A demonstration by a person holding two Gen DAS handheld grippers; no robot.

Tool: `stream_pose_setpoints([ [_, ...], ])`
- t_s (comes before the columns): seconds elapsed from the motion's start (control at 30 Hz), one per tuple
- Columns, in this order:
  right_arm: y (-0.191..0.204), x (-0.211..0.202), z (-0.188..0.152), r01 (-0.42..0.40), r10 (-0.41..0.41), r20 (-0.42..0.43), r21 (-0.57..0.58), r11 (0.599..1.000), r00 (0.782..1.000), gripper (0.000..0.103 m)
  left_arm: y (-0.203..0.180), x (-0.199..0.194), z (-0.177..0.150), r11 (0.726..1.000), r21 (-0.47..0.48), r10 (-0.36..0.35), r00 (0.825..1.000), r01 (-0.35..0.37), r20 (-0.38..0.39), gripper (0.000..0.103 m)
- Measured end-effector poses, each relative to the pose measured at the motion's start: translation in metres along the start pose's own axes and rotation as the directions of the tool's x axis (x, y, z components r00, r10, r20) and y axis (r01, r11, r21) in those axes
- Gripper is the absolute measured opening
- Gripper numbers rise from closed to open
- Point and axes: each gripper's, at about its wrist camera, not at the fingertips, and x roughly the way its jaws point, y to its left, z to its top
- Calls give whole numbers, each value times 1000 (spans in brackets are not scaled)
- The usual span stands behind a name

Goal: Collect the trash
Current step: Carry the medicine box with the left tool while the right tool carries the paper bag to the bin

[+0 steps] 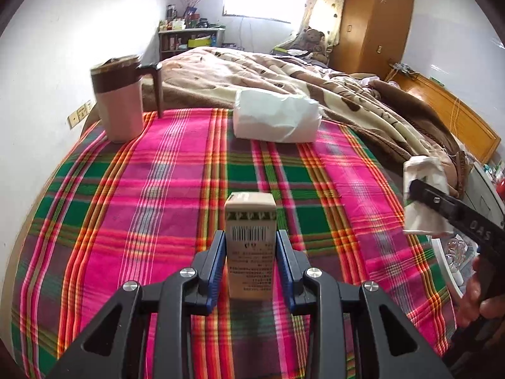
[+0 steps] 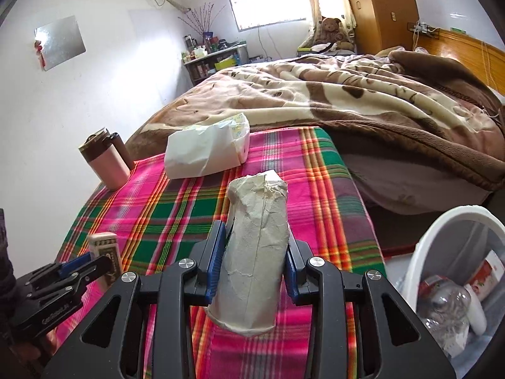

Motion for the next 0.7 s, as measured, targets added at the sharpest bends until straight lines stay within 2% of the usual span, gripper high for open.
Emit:
stream_pose_setpoints([
  [0.33,-10,-19,-7,-21,21,23,29,999,1000,34,-10,-22,-6,1000,1,-13,999,13,47,33],
  [0.7,-41,-61,-14,10,-16,79,73,997,997,34,-61,-50,-7,992,78,-104,989,96,106,33],
])
